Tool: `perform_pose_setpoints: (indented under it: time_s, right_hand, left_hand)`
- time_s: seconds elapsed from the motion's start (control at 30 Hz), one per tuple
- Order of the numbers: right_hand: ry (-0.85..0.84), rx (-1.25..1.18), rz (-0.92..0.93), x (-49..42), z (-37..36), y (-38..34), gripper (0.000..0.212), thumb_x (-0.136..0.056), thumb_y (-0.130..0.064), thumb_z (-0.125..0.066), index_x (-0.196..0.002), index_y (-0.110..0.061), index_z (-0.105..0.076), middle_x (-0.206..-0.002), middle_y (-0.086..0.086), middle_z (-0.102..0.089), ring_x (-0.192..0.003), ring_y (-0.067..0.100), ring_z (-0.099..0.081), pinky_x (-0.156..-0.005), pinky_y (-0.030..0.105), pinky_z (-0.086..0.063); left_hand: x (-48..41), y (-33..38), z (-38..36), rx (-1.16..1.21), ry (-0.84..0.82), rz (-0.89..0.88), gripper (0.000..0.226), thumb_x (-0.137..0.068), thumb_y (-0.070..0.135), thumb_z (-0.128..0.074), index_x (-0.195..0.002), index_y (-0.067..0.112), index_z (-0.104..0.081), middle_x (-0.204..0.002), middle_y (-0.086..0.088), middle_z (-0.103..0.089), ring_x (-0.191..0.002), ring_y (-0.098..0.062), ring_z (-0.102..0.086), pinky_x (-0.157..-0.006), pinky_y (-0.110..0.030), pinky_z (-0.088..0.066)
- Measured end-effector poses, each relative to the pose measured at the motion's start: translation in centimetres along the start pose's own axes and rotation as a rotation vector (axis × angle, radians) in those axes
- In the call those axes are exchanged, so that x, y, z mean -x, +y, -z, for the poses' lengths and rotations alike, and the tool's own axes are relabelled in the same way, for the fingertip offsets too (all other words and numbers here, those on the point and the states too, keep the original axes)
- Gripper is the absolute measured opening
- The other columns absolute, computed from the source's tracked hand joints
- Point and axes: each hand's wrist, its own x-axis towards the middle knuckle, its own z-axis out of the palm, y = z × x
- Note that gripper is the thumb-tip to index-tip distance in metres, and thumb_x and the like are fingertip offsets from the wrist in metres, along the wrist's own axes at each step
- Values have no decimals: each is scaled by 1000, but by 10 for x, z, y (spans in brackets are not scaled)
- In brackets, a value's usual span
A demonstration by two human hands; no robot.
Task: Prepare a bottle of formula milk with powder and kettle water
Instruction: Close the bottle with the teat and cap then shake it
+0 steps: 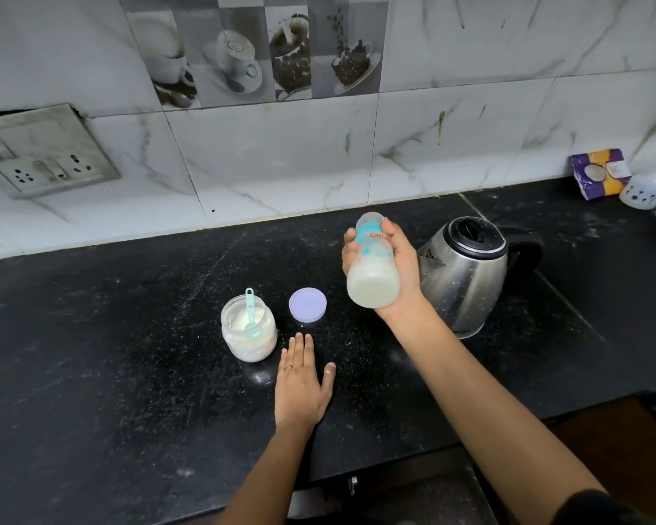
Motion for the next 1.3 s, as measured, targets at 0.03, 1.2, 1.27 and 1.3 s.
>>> perform_pose_setpoints:
  time_s: [0.03, 1.2, 1.27, 1.3]
  right_hand:
    - [3, -30, -10, -1, 2, -1, 63, -42, -13, -89, -93, -2, -53, -77, 9, -59, -54, 20, -60, -49, 27, -54]
    - [58, -67, -39, 3, 12, -2, 60, -47, -10, -88, -97, -1, -55, -81, 13, -62, -56, 24, -62, -49, 31, -55]
    - [71, -219, -30, 0, 19, -4, 61, -44, -5, -89, -95, 3, -56, -79, 15, -63, -57, 26, -64, -50, 34, -56]
    - [43, -201, -57, 1, 18, -2, 54, -50, -7, -87, -94, 4, -59, -80, 15, -62, -58, 26, -64, -50, 34, -56]
  left_hand:
    - [0, 0, 0, 1, -2, -3, 76, -92, 57, -16, -151, 10, -12, -159, -8, -11, -147, -17, -2, -117, -27, 7]
    - [1, 0, 2, 9, -15, 1, 86, -82, 61, 1, -152, 11, -9, -160, -7, -7, -147, -16, 1, -116, -26, 10]
    - [1, 1, 3, 15, -13, 7, 84, -84, 61, -2, -152, 11, -10, -160, -8, -8, -147, -16, 0, -116, -26, 9]
    - [1, 1, 4, 11, -16, 8, 82, -87, 60, -5, -152, 11, -9, -160, -8, -8, -147, -16, 1, -117, -27, 8]
